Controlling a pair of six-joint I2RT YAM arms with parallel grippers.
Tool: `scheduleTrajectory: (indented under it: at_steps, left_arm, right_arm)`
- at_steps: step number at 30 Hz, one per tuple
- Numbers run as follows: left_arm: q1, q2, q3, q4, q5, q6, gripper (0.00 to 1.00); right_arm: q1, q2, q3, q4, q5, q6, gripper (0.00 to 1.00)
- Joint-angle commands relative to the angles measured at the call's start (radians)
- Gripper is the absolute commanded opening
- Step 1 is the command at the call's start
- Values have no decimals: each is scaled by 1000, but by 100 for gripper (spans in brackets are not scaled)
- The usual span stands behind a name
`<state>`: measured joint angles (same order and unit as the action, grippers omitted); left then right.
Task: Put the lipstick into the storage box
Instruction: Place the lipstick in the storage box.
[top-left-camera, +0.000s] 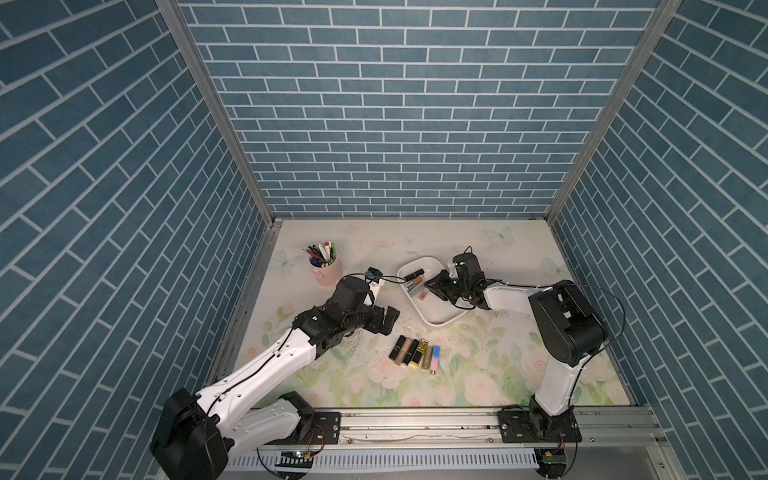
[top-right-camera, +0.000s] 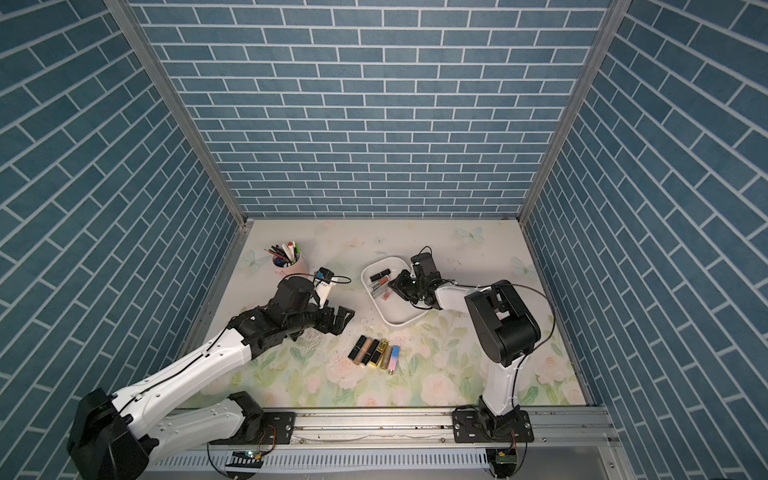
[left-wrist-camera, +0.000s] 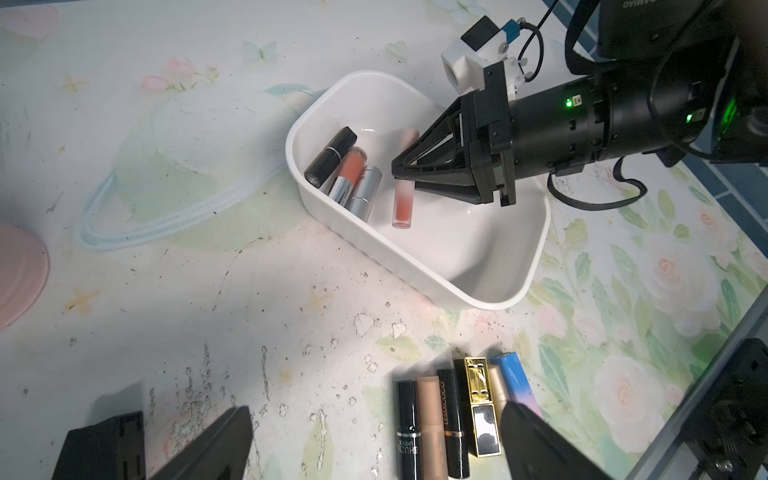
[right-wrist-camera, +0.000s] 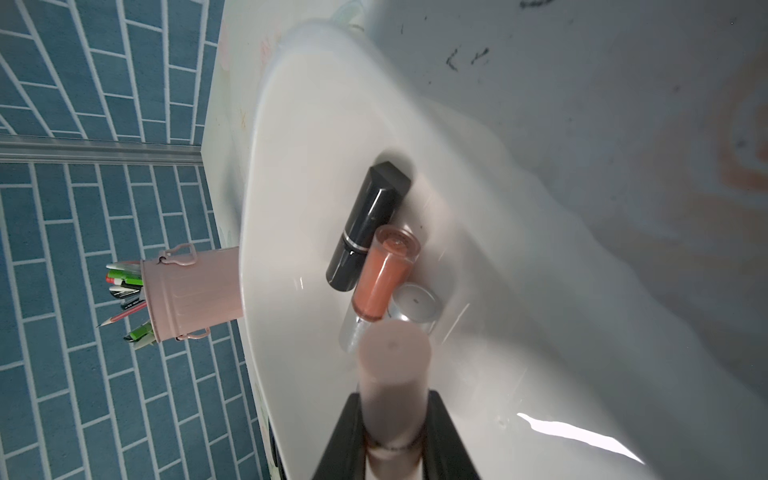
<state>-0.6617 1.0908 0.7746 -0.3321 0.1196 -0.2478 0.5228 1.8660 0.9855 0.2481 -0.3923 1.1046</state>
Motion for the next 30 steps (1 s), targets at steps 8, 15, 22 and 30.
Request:
scheduleTrajectory:
  at_steps: [8, 15, 22, 30]
  left_arm:
    - [-4, 14, 25, -22, -26, 25, 100]
    - [-4, 8, 28, -28, -31, 27, 100]
    - [-4, 2, 30, -36, -34, 30, 100]
    - [-4, -5, 41, -40, -32, 27, 100]
  right_arm:
    - [-6, 41, 36, 28, -2, 34, 18]
    - [-6, 35, 41, 28, -1, 38, 32]
    - [-5, 23, 42, 23, 1, 41, 37]
    - [-4, -48, 39, -8, 21, 35, 40]
